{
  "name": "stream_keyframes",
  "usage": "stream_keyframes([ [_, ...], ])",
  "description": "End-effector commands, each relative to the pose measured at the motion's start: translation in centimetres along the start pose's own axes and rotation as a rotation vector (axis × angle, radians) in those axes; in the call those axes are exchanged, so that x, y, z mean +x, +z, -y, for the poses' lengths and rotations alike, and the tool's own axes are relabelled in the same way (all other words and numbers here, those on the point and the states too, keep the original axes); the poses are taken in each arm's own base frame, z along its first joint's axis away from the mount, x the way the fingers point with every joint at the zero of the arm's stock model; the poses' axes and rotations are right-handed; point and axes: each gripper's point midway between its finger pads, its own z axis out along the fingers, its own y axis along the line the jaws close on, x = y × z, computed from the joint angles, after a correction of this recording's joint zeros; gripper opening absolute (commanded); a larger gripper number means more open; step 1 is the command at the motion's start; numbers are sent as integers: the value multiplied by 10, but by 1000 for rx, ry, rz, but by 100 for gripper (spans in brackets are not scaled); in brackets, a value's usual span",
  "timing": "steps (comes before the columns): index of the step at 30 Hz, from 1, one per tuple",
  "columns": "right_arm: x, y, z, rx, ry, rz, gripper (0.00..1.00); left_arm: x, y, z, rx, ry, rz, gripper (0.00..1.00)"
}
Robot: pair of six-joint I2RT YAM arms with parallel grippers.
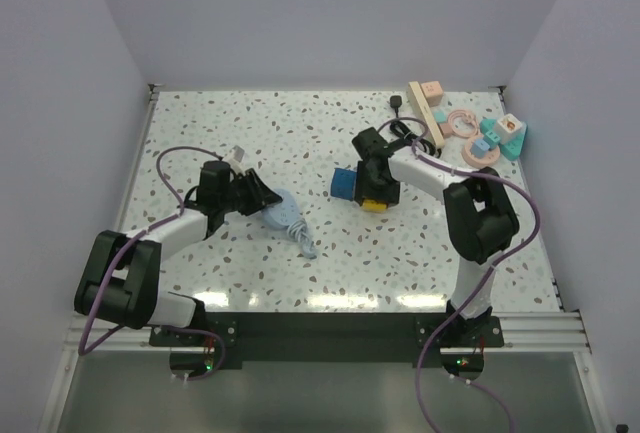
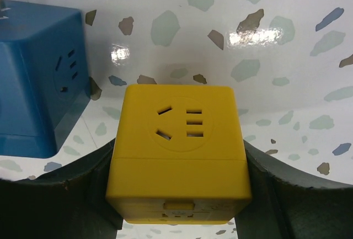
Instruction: Pull the plug off the socket
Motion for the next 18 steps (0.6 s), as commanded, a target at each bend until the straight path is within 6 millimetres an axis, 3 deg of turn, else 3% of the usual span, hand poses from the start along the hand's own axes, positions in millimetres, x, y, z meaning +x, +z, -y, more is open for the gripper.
stream_keyframes([
  [1,-25,-5,-12,-29,53,85,26,-21,-2,4,0,56,47,0],
  [6,-27,-8,-26,-111,36,90,54,-23,-3,0,-11,51,49,0],
  [9,-28,-11,-35,-156,22,81,64,-28,-4,-3,-20,45,62,0],
  [16,-30,-8,-45,-192,4,58,65,-41,-6,-7,-32,41,84,0],
  [18,-32,-9,-48,-195,7,56,72,-41,-6,-9,-37,37,81,0],
])
